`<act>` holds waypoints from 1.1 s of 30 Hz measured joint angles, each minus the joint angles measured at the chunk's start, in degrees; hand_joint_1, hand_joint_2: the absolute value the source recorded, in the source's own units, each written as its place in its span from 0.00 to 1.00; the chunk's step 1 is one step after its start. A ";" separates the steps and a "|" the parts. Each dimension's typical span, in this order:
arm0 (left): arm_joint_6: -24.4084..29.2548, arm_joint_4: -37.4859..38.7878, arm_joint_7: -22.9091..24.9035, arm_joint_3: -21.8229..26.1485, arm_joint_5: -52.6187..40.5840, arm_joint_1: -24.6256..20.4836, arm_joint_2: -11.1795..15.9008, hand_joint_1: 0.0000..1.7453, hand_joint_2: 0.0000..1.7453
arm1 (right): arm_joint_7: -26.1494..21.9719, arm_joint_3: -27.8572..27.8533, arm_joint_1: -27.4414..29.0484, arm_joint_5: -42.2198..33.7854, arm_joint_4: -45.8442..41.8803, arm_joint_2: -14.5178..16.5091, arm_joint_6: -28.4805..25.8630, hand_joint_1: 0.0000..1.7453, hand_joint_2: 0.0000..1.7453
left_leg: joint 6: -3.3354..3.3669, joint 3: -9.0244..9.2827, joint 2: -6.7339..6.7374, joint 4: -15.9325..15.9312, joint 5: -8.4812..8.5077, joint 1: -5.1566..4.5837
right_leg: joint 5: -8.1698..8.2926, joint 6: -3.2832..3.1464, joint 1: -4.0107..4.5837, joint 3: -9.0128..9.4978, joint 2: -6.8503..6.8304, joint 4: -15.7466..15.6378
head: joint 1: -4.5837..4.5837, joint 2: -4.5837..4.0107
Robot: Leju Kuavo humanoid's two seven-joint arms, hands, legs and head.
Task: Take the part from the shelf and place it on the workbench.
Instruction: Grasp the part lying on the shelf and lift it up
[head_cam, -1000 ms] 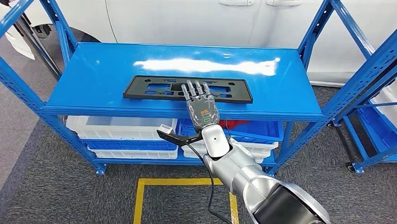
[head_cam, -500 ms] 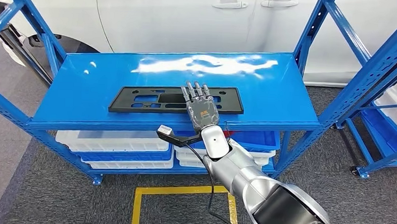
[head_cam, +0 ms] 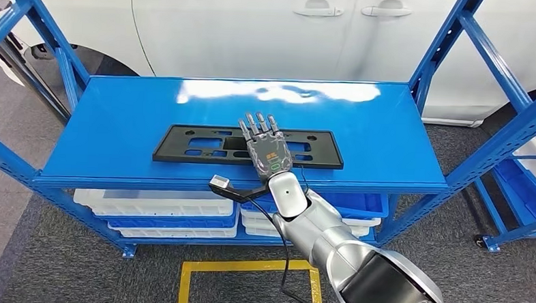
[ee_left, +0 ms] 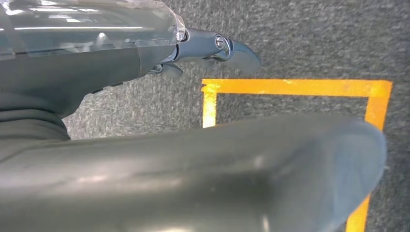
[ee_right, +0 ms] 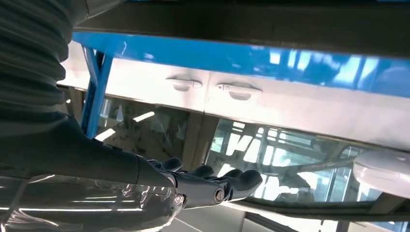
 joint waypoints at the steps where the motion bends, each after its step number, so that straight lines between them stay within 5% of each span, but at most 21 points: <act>1: 0.03 0.00 0.00 0.01 -0.01 0.01 0.00 0.00 0.00 | -0.01 0.01 0.18 0.06 0.02 -0.02 0.00 0.00 1.00 | 0.03 0.30 -0.03 0.06 -0.35 -0.02 | -0.03 0.06 -0.04 -2.05 -0.01 2.56 | 0.00 0.00; 3: 0.10 0.00 0.00 0.01 -0.01 0.10 -0.02 0.00 0.00 | -0.02 0.01 0.36 0.07 0.02 -0.04 0.00 0.00 1.00 | -0.09 1.26 -0.11 0.25 -1.22 -0.01 | 3.67 0.08 -0.14 -2.71 -0.05 0.64 | 0.01 0.00; 5: 0.14 0.01 0.00 0.01 -0.01 0.10 -0.07 0.00 0.00 | -0.07 0.02 0.34 0.07 0.02 -0.04 0.00 0.00 1.00 | -0.40 2.45 -0.20 0.47 -2.31 -0.06 | 9.10 -0.16 -0.14 -0.09 -0.13 -7.06 | 0.01 0.00; 7: 0.20 0.02 0.00 0.01 -0.01 -0.07 -0.09 0.00 0.00 | -0.13 0.02 0.26 0.08 0.03 -0.04 -0.02 0.00 1.00 | -0.96 2.97 -0.23 0.73 -3.13 -0.22 | 10.89 -0.63 0.01 1.93 -0.15 -12.19 | 0.01 0.01; 12: 0.29 0.02 -0.02 0.00 -0.03 -0.33 -0.16 0.00 0.00 | -0.62 0.45 -0.11 0.10 -0.05 0.08 0.04 0.00 1.00 | -2.49 2.31 -0.04 2.83 -5.10 -0.01 | 10.06 -2.14 -0.06 3.15 0.01 -13.73 | 0.01 0.01; 15: 0.25 0.02 -0.05 0.03 -0.04 -0.53 -0.20 0.00 0.00 | -1.86 1.95 -0.37 0.11 -0.02 0.26 1.89 0.00 1.00 | -3.19 -3.58 0.01 13.68 -9.25 0.19 | 9.57 -2.71 -0.08 3.93 -0.12 -13.94 | 0.00 0.00; 16: 0.19 0.02 -0.07 0.04 -0.03 -0.52 -0.20 0.00 0.00 | -2.37 2.51 -0.35 0.11 0.02 0.30 3.06 0.00 1.00 | -3.29 -5.51 0.01 16.56 -9.74 0.22 | 9.39 -2.77 -0.04 4.13 -0.12 -13.93 | 0.00 0.00; 17: 0.07 0.02 -0.15 0.05 -0.02 -0.49 -0.20 0.00 0.00 | -2.91 3.05 -0.32 0.11 0.05 0.31 4.46 0.11 1.00 | -3.31 -6.55 0.01 17.49 -9.10 0.22 | 9.19 -2.77 -0.02 4.37 -0.09 -13.92 | 0.00 0.00; 20: -0.42 0.02 -0.78 0.16 0.16 -0.48 -0.16 0.00 0.00 | -4.39 4.22 -0.39 0.08 0.10 0.57 8.92 0.86 1.00 | -2.80 -3.35 0.01 8.14 -2.23 0.16 | 8.39 -2.48 0.02 5.52 0.04 -13.92 | 0.00 0.00; 21: -0.51 0.02 -0.97 0.23 0.27 -0.51 -0.14 0.00 0.00 | -4.82 4.45 -0.49 0.02 0.12 0.69 10.66 1.00 1.00 | -2.50 -1.68 -0.01 4.40 -0.59 0.02 | 8.14 -2.28 0.11 5.80 0.09 -13.88 | 0.00 0.00; 23: -0.56 0.02 -1.15 0.41 0.44 -0.62 -0.11 0.00 0.00 | -5.49 4.74 -0.65 -0.13 0.20 0.87 14.27 1.00 1.00 | -1.88 -0.20 -0.06 1.12 0.05 -0.29 | 7.90 -1.74 0.25 5.90 0.13 -13.89 | 0.00 0.00; 27: -0.57 0.02 -1.25 0.62 0.50 -0.55 -0.10 0.00 0.00 | -6.05 4.90 -0.91 -0.25 0.28 1.12 18.55 1.00 1.00 | -0.71 0.04 -0.05 0.27 0.11 0.02 | 6.53 -0.51 0.34 5.15 0.00 -12.35 | 0.01 0.00; 31: -0.59 0.02 -1.44 0.93 0.51 -0.55 -0.11 0.00 0.00 | -6.57 4.92 -0.97 -0.16 0.45 1.07 20.64 1.00 1.00 | -0.05 0.14 0.02 0.08 0.08 0.04 | 0.66 0.22 0.04 -1.78 -0.09 1.33 | 0.00 0.00; 33: -0.59 0.02 -1.48 1.12 0.54 -0.49 -0.13 0.00 0.00 | -6.78 4.94 -0.90 -0.13 0.56 1.01 20.94 1.00 1.00 | -0.08 0.19 -0.03 0.23 -0.06 0.04 | 2.12 0.29 -0.09 -2.58 -0.10 1.84 | 0.00 0.00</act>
